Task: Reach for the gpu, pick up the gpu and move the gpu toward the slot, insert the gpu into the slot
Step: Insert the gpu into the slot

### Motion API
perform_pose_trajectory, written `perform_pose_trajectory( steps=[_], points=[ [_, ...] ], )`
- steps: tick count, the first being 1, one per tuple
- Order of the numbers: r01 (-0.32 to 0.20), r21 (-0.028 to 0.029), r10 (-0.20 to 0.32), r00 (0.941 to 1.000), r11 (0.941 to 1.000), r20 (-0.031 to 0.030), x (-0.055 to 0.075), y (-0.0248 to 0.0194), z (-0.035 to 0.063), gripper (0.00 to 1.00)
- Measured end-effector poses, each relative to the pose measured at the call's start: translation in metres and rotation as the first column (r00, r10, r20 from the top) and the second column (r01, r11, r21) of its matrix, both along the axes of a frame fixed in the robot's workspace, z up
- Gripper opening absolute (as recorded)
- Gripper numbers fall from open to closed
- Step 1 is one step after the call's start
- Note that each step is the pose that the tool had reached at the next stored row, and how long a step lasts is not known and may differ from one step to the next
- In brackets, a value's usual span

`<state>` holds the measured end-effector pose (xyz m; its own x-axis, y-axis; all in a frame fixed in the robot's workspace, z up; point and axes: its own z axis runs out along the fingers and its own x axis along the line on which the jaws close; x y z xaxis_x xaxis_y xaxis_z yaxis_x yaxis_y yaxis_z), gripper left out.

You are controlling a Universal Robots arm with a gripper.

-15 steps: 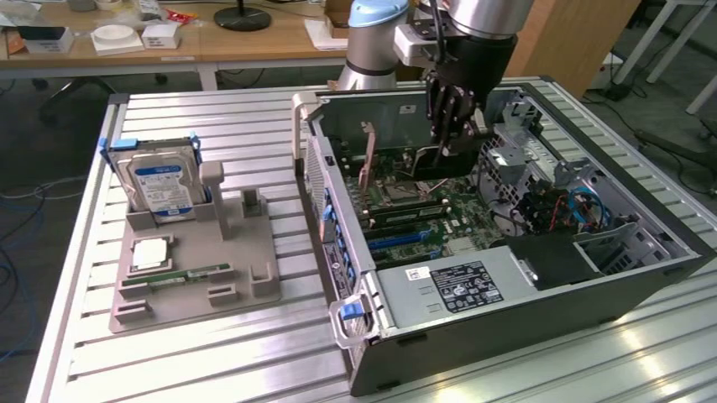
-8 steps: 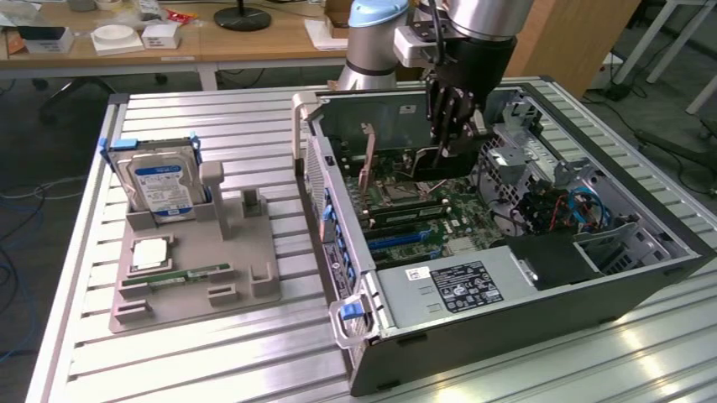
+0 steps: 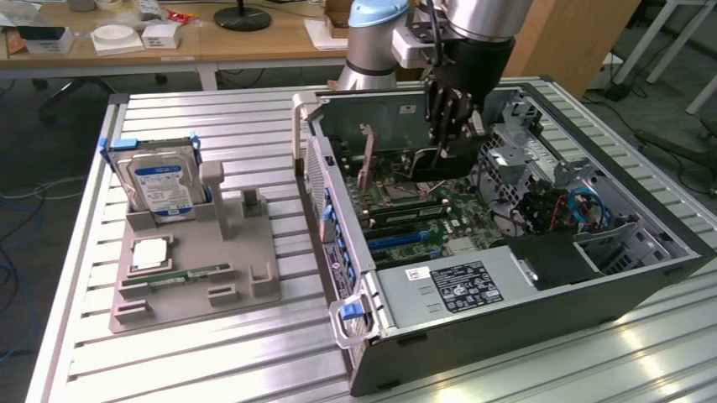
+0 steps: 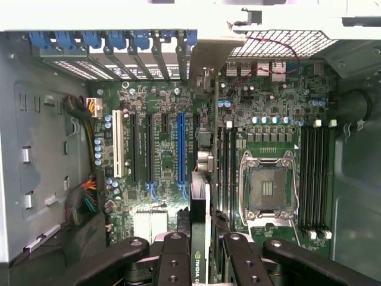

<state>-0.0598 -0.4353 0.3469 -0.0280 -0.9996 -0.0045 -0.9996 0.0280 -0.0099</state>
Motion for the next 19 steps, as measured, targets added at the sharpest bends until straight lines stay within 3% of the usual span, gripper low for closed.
perform_pose_trajectory(
  steps=[9,19],
  points=[
    [0.0,0.0002,0.0,1.0,1.0,0.0001,-0.0021,-0.0001,-0.0026,0.26],
    [0.0,-0.0001,0.0,1.0,1.0,-0.0001,-0.0021,-0.0037,-0.0076,0.26]
  ],
)
